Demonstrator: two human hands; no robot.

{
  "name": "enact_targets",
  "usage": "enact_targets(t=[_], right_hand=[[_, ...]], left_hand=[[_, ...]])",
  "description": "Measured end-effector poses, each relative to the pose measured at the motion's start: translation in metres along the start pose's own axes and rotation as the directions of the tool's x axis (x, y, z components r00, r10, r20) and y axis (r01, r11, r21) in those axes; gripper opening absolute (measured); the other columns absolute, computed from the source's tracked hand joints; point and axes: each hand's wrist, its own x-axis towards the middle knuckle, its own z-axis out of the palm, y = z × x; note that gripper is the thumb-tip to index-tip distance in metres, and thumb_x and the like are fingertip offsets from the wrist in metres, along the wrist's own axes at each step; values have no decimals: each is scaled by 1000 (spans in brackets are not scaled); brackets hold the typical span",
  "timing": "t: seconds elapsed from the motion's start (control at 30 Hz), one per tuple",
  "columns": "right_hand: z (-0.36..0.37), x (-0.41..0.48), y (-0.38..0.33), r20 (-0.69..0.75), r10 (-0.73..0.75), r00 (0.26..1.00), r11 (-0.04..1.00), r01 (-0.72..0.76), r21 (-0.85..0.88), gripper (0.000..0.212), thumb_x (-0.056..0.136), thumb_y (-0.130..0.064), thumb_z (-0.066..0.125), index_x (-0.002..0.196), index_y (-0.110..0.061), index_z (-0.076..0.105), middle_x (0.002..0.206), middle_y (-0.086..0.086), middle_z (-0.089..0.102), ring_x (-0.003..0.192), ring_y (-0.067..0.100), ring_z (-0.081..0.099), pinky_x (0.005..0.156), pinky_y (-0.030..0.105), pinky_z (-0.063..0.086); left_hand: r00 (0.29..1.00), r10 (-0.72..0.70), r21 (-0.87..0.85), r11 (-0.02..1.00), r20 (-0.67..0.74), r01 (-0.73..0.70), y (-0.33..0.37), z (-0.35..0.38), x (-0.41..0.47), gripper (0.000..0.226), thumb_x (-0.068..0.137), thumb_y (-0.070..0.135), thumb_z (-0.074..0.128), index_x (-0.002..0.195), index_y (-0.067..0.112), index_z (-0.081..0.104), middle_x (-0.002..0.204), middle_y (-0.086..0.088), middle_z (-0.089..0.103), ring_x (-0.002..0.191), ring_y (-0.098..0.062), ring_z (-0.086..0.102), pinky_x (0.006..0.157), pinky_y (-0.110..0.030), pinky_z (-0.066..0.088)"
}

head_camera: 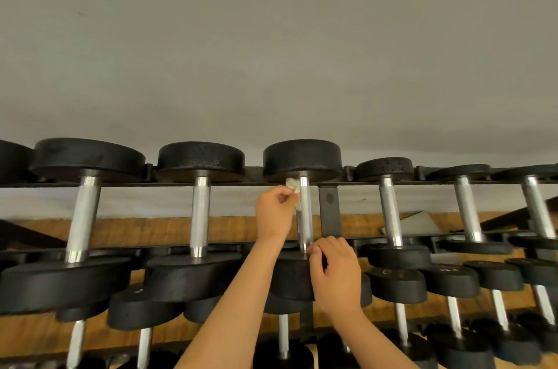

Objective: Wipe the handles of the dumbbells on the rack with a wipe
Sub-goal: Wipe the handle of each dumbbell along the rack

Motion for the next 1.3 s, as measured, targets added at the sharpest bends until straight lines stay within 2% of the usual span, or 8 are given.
enact_targets(t=[0.2,0.33,0.47,0.67,0.93,1.03,1.2,1.3], right_hand=[[1,0,2,14,12,1000,1000,-12,-10,28,91,-28,39,72,-24,60,71,-16,52,70,5,47,64,29,45],[1,-1,2,34,26,999,1000,-25,-11,28,91,-29,38,73,-25,60,70,-15,52,70,5,47,65,28,45],[0,-1,2,41,35,999,999,-35,-4,29,92,-30,38,74,-25,59,71,-15,52,70,5,47,65,27,44],[1,-1,3,31,33,999,999,-33,7,29,93,-29,39,73,-23,59,70,-12,51,70,6,45,65,28,44],[0,0,2,23,34,999,999,-35,25,28,93,-29,39,73,-22,58,70,-12,51,70,6,45,63,28,44],[0,0,2,16,34,999,999,-34,26,28,92,-28,39,73,-22,58,71,-12,52,70,5,45,63,27,44],[0,0,1,3,27,1000,999,-28,31,28,92,-28,40,73,-22,60,70,-12,53,70,5,47,63,26,45],[0,0,1,3,27,1000,999,-27,27,28,92,-28,40,73,-22,60,70,-12,53,70,5,47,62,27,45]], left_hand=[[996,-68,-124,990,-56,61,3,2,-4,9,87,17,71,95,15,71,91,7,70,88,1,63,76,-11,47],[986,-90,-200,978,-142,60,9,8,-9,24,86,9,70,105,22,63,98,10,68,93,1,63,82,-13,50],[995,47,-86,995,-89,-55,11,-1,-14,20,94,8,59,106,20,68,100,14,67,94,8,60,80,-4,45],[984,158,111,983,-86,-148,5,-8,-16,22,94,2,54,98,17,70,100,7,63,97,0,57,86,-13,45],[978,58,12,998,-202,-57,17,13,-14,14,90,6,62,93,20,63,93,7,63,88,-1,59,75,-11,48],[977,62,-16,998,-203,-67,16,18,-15,13,91,6,63,99,13,69,97,4,66,89,2,59,76,-1,44],[986,8,-113,993,-167,-27,14,15,-20,15,86,16,71,101,16,71,97,10,67,90,11,59,75,0,44],[989,-6,-69,998,-151,-4,12,16,-19,20,82,17,75,102,15,70,102,8,63,92,3,59,74,0,43]])
